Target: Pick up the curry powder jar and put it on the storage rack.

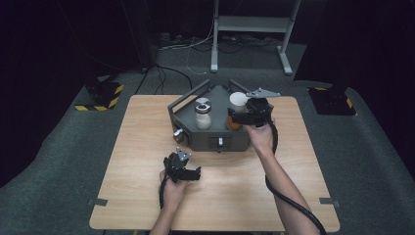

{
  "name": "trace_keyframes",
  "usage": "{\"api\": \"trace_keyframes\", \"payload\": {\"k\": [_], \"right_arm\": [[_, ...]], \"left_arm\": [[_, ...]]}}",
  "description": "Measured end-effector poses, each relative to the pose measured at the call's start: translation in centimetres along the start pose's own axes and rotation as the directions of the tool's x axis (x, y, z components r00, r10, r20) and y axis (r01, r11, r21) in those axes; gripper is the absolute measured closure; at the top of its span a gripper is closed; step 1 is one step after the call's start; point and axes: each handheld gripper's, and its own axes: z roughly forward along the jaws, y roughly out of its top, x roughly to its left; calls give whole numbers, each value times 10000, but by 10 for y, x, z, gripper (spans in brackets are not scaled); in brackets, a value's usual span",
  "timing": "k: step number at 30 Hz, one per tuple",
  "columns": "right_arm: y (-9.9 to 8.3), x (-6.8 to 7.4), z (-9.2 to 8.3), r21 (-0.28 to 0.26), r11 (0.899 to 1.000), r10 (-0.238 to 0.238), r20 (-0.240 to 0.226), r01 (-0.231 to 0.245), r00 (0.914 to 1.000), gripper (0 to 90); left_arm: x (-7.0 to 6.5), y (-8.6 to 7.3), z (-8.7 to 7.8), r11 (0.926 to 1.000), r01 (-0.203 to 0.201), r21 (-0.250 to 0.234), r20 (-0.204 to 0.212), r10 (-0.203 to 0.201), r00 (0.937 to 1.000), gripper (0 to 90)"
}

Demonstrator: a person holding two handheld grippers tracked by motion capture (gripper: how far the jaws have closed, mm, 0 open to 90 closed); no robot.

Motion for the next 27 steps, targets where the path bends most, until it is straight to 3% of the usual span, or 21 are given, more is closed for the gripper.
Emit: {"api": "trace_keyframes", "payload": {"k": [27], "right_arm": [[-35,-14,-20,-9,10000,16,-197,-16,9998,178]], "left_arm": [[0,1,0,10000,-50,34,2,50,10000,39]]}}
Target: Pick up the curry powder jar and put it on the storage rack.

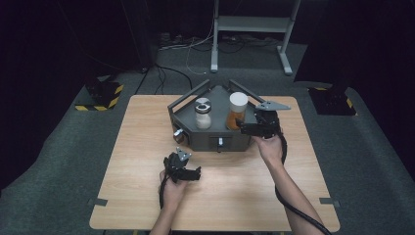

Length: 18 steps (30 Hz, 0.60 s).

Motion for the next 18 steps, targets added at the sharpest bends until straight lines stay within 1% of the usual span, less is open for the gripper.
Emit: {"api": "trace_keyframes", "payload": {"k": [18], "right_arm": [[-20,-8,-10,74,9998,166,-1,-166,9999,179]], "left_arm": [[0,0,0,10000,4,-8,0,-4,10000,39]]}}
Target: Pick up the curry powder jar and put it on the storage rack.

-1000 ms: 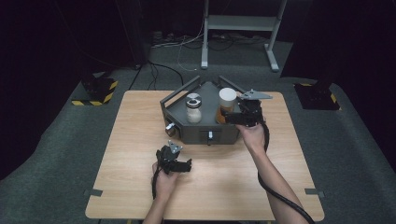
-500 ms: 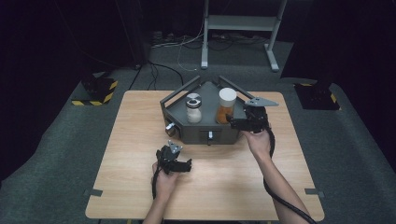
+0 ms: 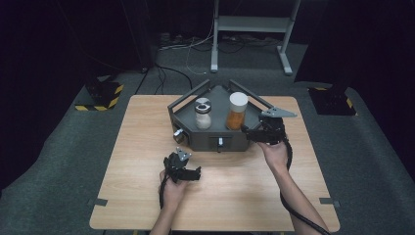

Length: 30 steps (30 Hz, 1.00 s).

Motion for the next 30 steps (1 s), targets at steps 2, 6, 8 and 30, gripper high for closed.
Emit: {"api": "trace_keyframes", "payload": {"k": [2,6,8,30], "right_arm": [[-3,-1,-1,44,10000,-8,12,8,10000,180],[-6,-1,-2,121,9999,-30,26,30,10000,179],[-9,-1,-3,134,9999,-40,30,40,10000,180],[-44,-10,-7,473,9984,301,125,-306,9995,180]], "left_arm": [[0,0,0,10000,3,-3,1,-3,10000,39],[0,0,0,10000,3,-3,1,-3,10000,39],[0,0,0,10000,8,-6,1,-8,10000,39],[0,0,0,10000,12,-12,3,-12,10000,39]]}}
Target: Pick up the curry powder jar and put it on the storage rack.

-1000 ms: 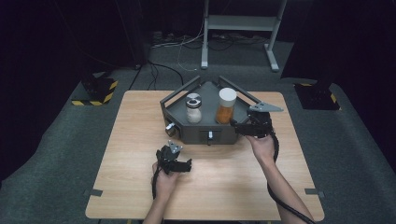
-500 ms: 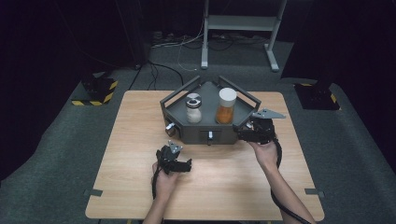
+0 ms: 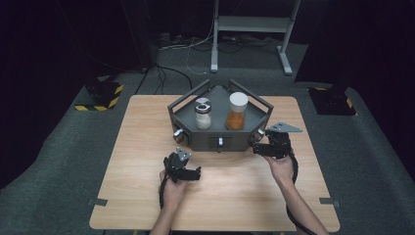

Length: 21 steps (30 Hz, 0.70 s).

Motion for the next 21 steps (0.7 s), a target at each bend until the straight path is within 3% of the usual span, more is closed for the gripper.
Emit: {"api": "trace_keyframes", "payload": {"k": [21], "right_arm": [[-35,-4,8,535,9979,366,241,-378,9990,178]], "left_arm": [[0,0,0,10000,6,-5,-2,-6,10000,39]]}}
